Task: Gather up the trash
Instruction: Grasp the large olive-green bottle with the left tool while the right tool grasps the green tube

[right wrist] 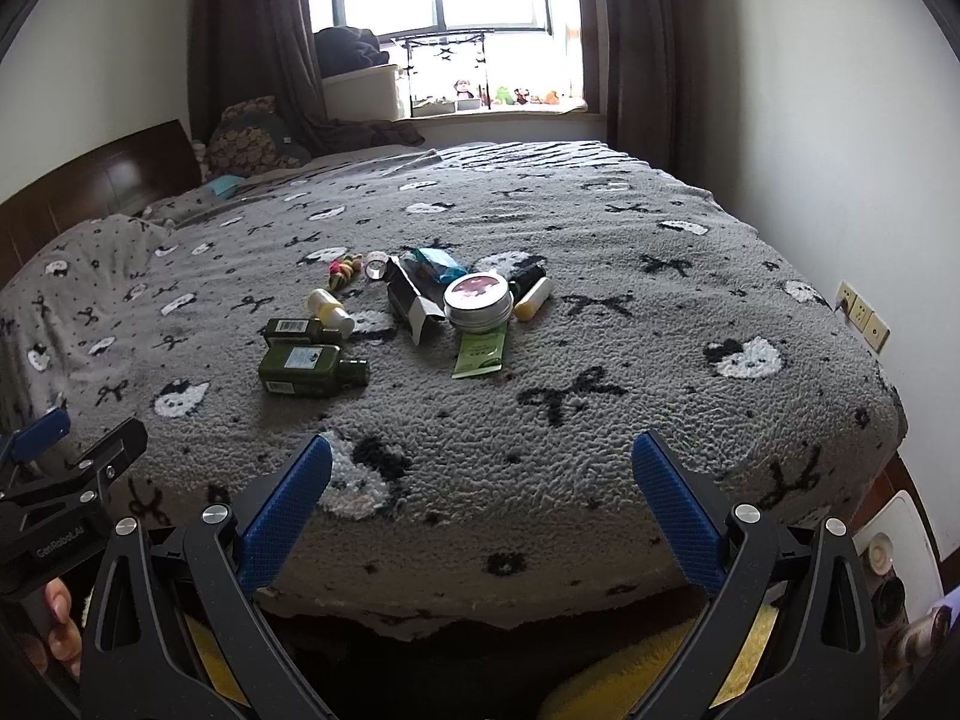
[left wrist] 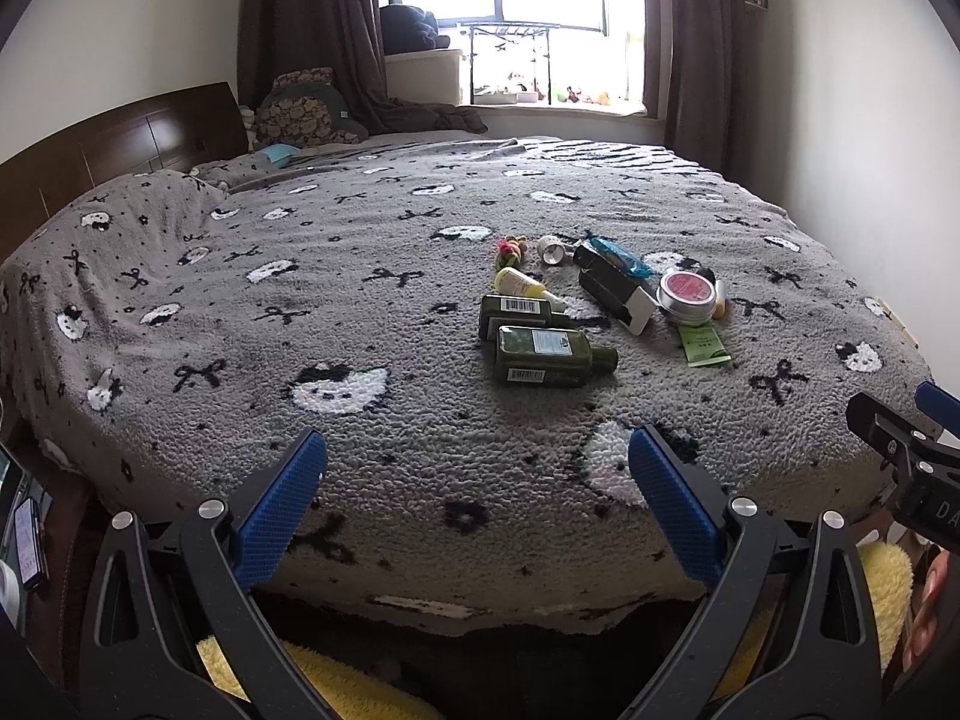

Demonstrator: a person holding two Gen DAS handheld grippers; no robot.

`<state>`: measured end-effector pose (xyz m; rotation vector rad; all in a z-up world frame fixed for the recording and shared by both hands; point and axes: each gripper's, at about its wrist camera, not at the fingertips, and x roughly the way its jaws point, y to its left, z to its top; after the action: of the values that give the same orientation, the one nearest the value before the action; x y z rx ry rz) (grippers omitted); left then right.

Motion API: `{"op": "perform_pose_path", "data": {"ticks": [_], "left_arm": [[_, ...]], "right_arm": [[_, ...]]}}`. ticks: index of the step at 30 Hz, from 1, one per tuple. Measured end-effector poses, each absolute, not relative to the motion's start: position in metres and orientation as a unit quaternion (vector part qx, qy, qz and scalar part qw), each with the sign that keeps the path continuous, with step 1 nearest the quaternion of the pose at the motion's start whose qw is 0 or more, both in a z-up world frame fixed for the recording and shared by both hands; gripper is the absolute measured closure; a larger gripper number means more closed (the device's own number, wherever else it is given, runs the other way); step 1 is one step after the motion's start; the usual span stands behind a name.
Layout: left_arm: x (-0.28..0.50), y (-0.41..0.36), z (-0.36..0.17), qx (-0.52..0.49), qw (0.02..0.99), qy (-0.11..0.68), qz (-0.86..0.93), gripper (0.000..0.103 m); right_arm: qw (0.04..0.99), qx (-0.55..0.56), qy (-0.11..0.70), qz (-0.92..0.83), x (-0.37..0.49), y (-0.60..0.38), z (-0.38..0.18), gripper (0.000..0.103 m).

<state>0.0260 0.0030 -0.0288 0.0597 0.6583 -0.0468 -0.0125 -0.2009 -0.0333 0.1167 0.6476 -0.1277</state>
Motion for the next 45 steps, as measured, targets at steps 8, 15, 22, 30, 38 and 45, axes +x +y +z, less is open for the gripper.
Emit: {"op": "perform_pose_path", "data": {"ticks": [8, 15, 22, 30, 38, 45], "left_arm": [[0.062, 0.005, -0.056, 0.03, 0.941, 0.336, -0.026, 0.008], [0.095, 0.0, -0.08, 0.052, 0.941, 0.334, -0.033, 0.008], [0.132, -0.006, -0.101, 0.026, 0.931, 0.36, -0.063, 0.008], [0.164, -0.036, -0.12, 0.07, 0.919, 0.374, -0.102, 0.008], [0.196, -0.037, -0.134, 0.075, 0.908, 0.394, -0.119, 0.008], [0.219, -0.039, -0.145, 0.079, 0.899, 0.407, -0.144, 0.008]], "right_arm": [[0.952, 0.028, 0.297, -0.07, 0.02, -0.211, -0.053, 0.003], [0.941, 0.034, 0.331, -0.066, 0.076, -0.225, -0.082, 0.003], [0.929, 0.043, 0.365, -0.053, 0.134, -0.236, -0.109, 0.003], [0.915, 0.047, 0.399, -0.033, 0.179, -0.236, -0.129, 0.003], [0.908, 0.034, 0.415, -0.04, 0.205, -0.234, -0.137, 0.007], [0.904, 0.037, 0.423, -0.053, 0.221, -0.241, -0.143, 0.023]]}}
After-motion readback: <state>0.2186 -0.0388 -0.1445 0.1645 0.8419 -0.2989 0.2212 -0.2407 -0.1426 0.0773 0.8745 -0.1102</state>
